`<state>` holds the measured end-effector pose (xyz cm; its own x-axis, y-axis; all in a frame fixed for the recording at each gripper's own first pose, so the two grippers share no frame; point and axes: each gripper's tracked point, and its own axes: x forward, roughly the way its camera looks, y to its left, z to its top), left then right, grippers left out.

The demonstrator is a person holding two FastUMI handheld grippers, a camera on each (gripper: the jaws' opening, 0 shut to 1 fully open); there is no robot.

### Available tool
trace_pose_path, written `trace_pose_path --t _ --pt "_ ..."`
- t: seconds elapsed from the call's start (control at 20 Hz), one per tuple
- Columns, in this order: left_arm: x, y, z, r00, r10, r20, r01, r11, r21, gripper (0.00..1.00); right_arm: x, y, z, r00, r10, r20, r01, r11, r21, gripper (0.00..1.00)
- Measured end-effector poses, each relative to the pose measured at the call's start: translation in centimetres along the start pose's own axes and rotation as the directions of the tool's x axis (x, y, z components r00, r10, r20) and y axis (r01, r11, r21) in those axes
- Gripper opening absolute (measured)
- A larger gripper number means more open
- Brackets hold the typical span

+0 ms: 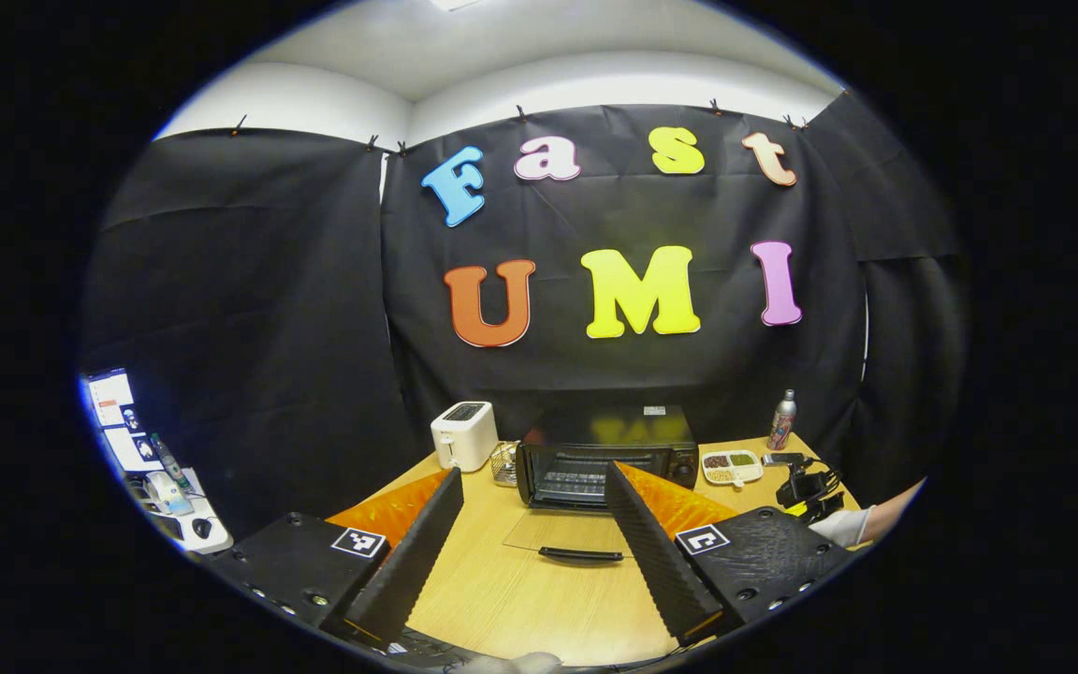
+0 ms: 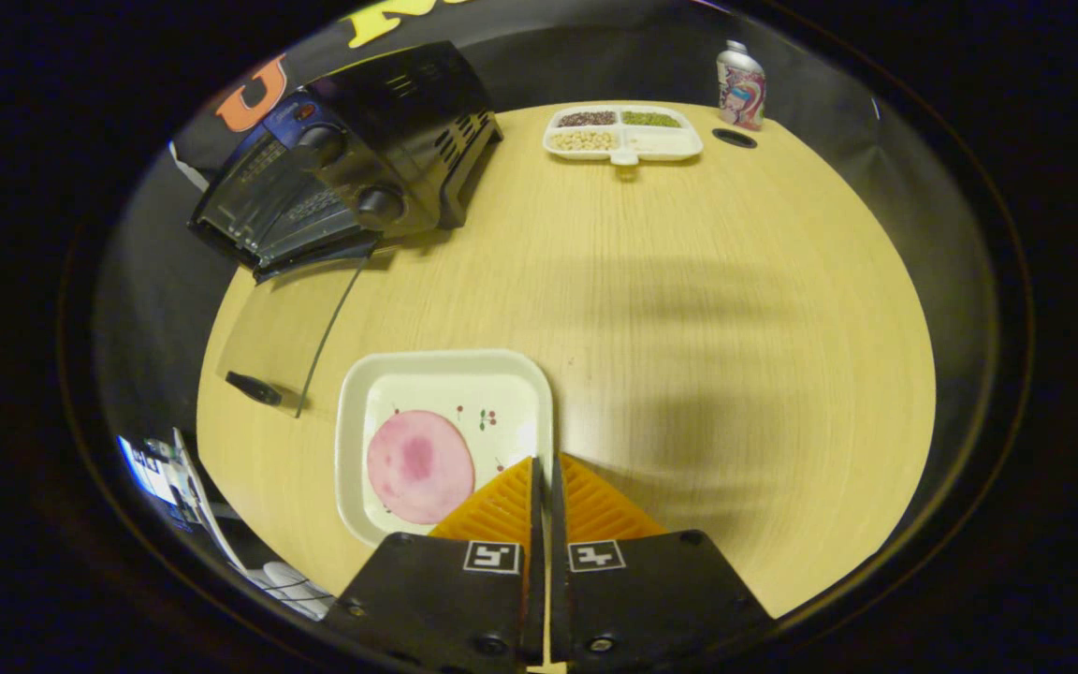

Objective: Open the electric oven with the left hand, put the food in, and close the electric oven.

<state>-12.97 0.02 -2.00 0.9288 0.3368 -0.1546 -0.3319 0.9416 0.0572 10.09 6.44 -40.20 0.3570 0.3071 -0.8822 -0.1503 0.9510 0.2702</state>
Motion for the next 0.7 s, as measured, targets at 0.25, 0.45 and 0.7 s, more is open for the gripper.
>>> trace_pose_path --t 0.25,0.45,0.7 --pt "-0.8 -0.1 -0.7 0.999 0.048 -0.011 -0.048 0.999 -0.009 0.96 -0.2 -0.1 0.2 0.99 0.133 -0.042 -0.131 0.99 0.048 0.04" --pt "-0.8 -0.3 -0.3 0.999 0.048 -0.012 -0.048 0.999 -0.001 0.97 -0.5 0.5 0.3 0.956 0.293 -0.005 -0.285 0.934 0.216 0.04" --pt "0.5 -0.6 0.7 1.0 0.01 -0.02 -0.01 1.0 0.007 0.97 -2.2 0.4 0.3 0.927 0.36 0.103 -0.373 0.867 0.33 0.04"
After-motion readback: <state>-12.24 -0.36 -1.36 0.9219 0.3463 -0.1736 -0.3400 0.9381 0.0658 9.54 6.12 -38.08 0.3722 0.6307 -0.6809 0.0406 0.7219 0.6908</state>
